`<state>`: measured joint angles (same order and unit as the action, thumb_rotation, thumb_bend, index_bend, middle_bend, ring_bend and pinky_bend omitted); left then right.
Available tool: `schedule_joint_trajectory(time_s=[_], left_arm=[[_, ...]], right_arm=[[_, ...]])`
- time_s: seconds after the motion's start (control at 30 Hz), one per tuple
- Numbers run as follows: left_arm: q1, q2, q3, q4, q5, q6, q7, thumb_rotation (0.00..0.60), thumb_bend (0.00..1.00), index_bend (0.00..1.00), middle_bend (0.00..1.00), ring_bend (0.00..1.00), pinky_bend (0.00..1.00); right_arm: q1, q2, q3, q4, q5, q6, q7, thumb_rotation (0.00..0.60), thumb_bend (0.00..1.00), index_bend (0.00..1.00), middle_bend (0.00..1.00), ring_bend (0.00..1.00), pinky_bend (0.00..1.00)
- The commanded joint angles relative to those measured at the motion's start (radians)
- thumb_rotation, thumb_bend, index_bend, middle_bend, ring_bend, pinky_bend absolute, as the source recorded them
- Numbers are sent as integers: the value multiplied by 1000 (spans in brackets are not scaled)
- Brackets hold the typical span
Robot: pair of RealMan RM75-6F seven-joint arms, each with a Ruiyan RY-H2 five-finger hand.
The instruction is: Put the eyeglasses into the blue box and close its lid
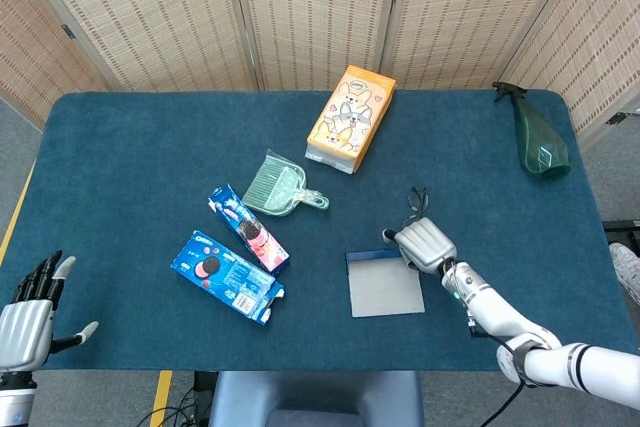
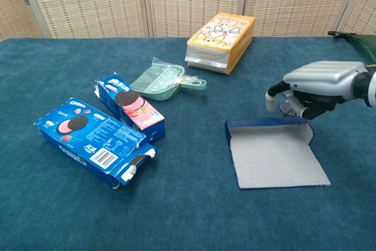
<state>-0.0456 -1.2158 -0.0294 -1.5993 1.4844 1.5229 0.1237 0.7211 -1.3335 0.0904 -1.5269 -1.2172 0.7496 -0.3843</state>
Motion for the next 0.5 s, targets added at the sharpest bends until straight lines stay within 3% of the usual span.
schedule_joint_trajectory(time_s=[0.03,0.13,0.3,0.5], left_arm=[[0,0,0,0,2,0,0,600,130,0,0,0,156],[-1,-1,0,-2,6,1,0,600,130,0,0,0,156],[-1,-1,2,-5,10,1,4,600,129,0,0,0,156],[4,3,3,-7,7,4,3,600,130,0,0,0,156]], right_arm=[[-6,17,-2,-7,-5,16,15,600,938,267,1000,1000,1000],[-4,13,-2,6,6,22,14,600,771,267,1000,1000,1000],[3,-34,-15,49,28,28,-24,600,302,267,1000,1000,1000],[13,-90,-17,100,79,38,-73,600,86,267,1000,1000,1000]])
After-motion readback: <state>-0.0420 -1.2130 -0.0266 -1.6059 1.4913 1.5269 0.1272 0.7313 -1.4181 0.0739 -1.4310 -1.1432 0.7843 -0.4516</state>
